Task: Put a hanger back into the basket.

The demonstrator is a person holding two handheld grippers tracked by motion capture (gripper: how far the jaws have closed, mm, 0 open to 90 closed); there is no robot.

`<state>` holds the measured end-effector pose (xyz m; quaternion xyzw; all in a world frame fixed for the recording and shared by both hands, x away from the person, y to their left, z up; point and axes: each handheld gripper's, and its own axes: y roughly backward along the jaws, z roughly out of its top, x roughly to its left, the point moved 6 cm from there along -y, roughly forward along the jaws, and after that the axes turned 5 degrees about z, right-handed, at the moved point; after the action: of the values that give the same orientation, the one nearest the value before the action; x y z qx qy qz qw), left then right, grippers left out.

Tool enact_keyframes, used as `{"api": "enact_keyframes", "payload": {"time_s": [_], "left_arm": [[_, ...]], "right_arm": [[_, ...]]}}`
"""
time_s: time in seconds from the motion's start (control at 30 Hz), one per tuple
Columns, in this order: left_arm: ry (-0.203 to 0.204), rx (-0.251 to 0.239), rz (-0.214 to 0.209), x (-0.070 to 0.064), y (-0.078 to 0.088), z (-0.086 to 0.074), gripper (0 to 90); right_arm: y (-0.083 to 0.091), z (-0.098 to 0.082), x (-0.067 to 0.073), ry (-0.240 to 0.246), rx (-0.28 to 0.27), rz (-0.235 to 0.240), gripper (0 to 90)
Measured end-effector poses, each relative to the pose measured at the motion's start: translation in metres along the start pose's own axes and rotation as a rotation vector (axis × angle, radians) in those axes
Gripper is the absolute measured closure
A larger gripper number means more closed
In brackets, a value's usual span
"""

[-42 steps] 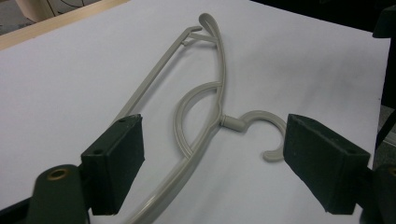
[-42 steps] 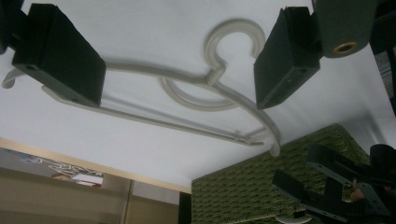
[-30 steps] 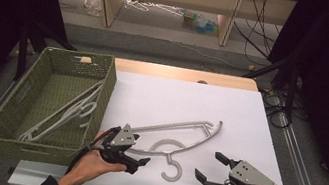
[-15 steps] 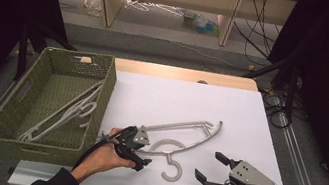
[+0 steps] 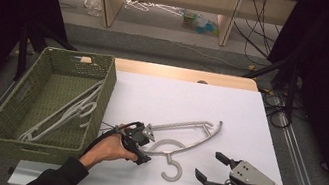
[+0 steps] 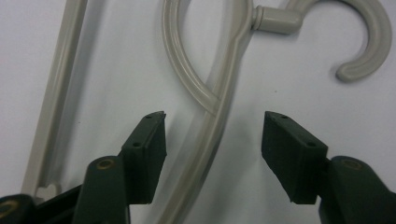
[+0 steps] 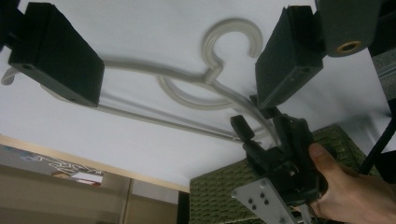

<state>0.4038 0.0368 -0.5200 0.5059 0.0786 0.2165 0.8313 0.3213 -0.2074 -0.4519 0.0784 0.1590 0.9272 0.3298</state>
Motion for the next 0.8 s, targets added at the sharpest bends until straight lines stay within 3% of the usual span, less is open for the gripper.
{"api": "enact_keyframes", "payload": {"time_s": [0.3, 0.4, 0.47, 0.67, 0.77, 0.8], "left_arm": [[-0.036, 0.051, -0.043, -0.0011, -0.0026, 0.0009, 58.3], [-0.091, 0.079, -0.052, -0.004, -0.0011, 0.0021, 65.0], [-0.105, 0.088, -0.056, -0.005, -0.0007, 0.0018, 69.9], [-0.131, 0.139, -0.057, -0.0066, -0.0016, 0.0065, 71.2], [-0.127, 0.137, -0.057, -0.0066, -0.0021, 0.0066, 71.0], [-0.12, 0.139, -0.061, -0.0058, -0.0018, 0.0063, 71.4]], "right_arm": [[-0.0009, -0.0005, 0.0026, -0.017, -0.003, 0.015, 16.6], [0.0005, -0.0011, 0.002, -0.003, 0.019, 0.004, 16.6], [0.0005, -0.001, 0.0016, -0.002, 0.017, 0.001, 16.6], [0.0, -0.0014, 0.0025, -0.009, 0.023, 0.004, 16.7], [-0.0019, -0.0014, 0.0031, -0.014, 0.009, 0.012, 16.8], [-0.0021, -0.0005, 0.0004, 0.006, -0.005, -0.004, 16.8]]}}
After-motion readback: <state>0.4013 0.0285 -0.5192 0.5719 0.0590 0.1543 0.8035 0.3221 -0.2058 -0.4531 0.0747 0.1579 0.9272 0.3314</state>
